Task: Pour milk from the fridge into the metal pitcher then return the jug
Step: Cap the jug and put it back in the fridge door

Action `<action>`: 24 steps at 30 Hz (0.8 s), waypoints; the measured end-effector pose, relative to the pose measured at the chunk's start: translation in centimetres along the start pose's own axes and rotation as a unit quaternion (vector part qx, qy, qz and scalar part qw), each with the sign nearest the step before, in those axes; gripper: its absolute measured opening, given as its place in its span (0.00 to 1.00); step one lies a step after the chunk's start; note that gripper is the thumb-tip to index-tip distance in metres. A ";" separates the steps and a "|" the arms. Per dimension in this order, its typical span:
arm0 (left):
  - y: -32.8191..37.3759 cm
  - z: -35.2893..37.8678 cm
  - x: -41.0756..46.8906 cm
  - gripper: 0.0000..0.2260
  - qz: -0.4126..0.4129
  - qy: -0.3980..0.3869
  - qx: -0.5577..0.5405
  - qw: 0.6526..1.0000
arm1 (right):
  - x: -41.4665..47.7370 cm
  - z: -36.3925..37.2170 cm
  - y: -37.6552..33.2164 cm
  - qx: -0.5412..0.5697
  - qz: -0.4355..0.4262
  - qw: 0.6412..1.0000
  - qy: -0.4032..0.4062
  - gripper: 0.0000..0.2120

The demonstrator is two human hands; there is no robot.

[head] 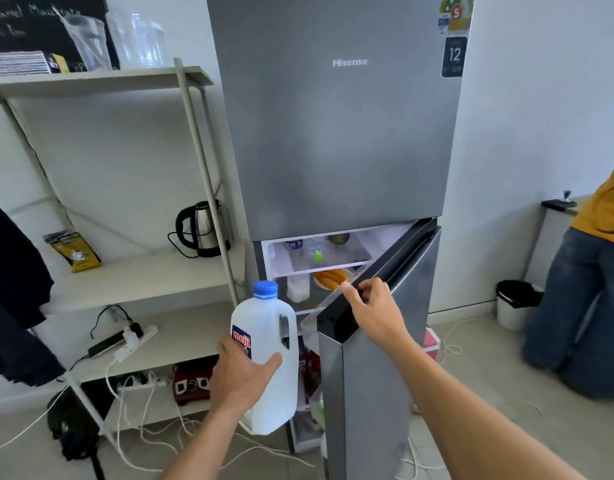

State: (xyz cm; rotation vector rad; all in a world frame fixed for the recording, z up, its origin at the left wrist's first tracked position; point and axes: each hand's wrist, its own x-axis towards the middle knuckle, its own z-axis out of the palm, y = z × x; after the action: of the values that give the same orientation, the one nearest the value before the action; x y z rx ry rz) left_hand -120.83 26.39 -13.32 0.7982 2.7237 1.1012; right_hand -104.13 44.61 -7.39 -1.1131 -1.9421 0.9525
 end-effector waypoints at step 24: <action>15.8 8.5 -13.8 0.39 0.034 0.017 -0.078 0.996 | -6.5 -22.1 8.1 -0.328 0.015 0.943 -0.044 0.17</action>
State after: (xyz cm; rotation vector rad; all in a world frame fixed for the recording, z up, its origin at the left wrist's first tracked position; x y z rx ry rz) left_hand -99.85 34.25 -10.37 0.8605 2.6153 1.3327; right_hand -80.05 47.27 -4.74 -1.4769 -2.4036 0.3577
